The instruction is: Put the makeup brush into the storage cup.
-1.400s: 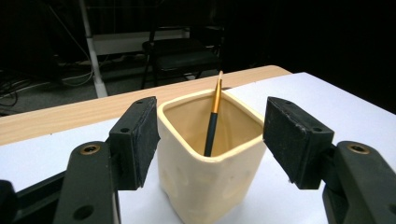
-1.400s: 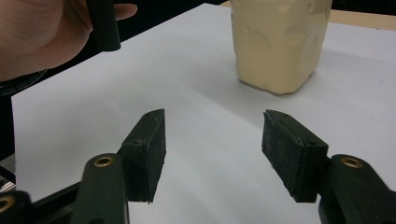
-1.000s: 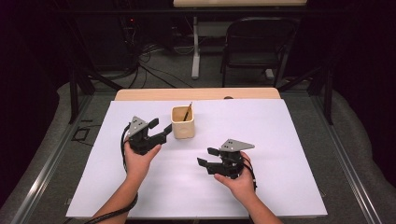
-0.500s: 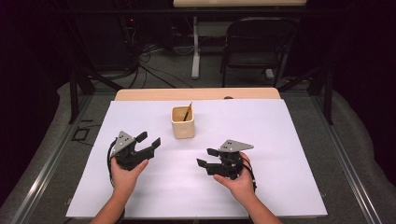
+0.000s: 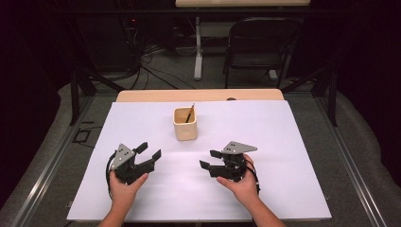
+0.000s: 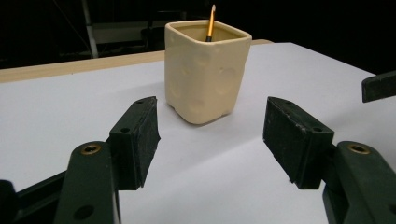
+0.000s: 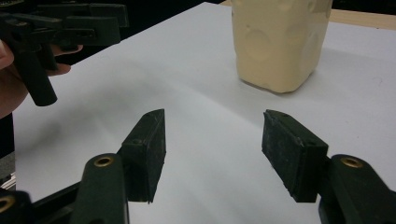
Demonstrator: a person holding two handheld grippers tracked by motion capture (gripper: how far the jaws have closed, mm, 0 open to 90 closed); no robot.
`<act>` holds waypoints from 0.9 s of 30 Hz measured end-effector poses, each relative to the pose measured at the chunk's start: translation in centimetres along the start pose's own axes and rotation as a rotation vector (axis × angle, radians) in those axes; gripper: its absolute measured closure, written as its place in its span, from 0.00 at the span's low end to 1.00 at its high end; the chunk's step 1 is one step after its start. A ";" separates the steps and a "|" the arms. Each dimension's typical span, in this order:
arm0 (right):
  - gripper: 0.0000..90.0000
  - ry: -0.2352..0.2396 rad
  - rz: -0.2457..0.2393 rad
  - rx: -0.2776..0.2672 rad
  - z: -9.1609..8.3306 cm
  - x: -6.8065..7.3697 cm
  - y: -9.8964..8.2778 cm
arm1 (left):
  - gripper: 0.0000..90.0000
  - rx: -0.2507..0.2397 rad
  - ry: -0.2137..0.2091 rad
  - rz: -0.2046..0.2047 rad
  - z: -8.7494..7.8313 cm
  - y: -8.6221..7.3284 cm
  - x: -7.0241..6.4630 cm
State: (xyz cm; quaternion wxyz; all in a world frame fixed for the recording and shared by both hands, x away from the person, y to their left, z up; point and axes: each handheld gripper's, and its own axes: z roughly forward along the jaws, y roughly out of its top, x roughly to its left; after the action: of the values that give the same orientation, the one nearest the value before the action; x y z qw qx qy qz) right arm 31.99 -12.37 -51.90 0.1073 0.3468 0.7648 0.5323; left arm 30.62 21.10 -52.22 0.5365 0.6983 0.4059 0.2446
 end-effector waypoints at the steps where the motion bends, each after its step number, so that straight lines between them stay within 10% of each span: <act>1: 0.44 0.000 0.000 0.000 0.0 0.0 0.0 | 0.40 0.005 -0.002 0.004 0.0 -0.1 -0.1; 27: 0.44 0.003 0.001 0.006 0.0 -0.1 0.0 | 0.40 0.020 -0.020 -0.006 -0.4 -1.1 -0.4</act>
State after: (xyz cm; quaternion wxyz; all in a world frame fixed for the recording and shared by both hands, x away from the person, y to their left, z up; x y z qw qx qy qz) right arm 32.00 -12.44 -51.94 0.1049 0.3468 0.7662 0.5307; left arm 29.72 21.07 -53.11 0.5342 0.7048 0.4051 0.2318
